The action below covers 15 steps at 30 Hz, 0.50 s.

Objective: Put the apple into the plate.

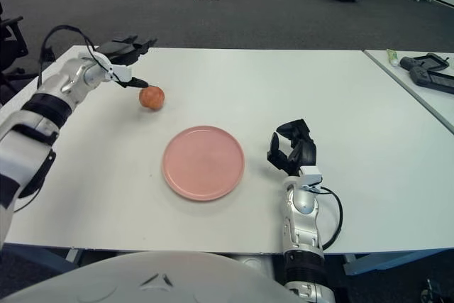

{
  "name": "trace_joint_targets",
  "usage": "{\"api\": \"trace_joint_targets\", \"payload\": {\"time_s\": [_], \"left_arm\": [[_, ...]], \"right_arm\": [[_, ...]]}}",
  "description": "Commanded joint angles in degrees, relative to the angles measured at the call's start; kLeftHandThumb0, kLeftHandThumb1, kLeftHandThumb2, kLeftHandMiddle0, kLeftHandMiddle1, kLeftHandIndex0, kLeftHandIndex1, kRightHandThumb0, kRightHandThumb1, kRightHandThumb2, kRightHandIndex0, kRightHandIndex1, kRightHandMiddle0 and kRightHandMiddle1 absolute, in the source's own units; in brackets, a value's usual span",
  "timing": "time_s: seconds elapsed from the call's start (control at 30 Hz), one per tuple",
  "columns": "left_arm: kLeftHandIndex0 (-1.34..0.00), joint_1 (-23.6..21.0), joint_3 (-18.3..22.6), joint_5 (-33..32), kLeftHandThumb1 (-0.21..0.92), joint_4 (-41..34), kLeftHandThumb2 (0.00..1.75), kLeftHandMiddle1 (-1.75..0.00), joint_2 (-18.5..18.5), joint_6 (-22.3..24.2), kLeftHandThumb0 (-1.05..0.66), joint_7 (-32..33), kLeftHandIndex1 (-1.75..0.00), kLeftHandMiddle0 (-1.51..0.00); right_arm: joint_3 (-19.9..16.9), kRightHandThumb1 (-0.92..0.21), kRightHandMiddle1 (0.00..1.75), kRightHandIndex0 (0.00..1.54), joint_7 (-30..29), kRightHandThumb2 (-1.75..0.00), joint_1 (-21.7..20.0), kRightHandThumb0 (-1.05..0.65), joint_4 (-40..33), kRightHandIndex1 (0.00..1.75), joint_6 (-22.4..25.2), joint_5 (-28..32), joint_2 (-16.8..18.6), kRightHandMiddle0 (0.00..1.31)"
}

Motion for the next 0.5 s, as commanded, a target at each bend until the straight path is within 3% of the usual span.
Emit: {"api": "trace_joint_targets", "payload": {"time_s": [0.0,0.47], "left_arm": [[0.00,4.98,1.24,-0.65,0.54,-1.86,0.69,0.00,-0.69,2.47,-0.95,0.93,0.00,0.00],[0.00,10.92,4.28,-2.98,0.51,-4.27,0.78,0.00,-4.72,7.66,-0.91,1.67,0.00,0.00]], "right_arm": [[-0.24,-0.56,1.75,0.63,-0.17,-1.02,-1.36,-0.40,0.35,1.37,-0.58,-0.08,-0.10,0.42],[0.09,-0.54,1.75,0.65,-0.45,-1.05,-0.40,-0.41,-0.57,1.37,-0.83,-1.29,-0.27,0.44]]}}
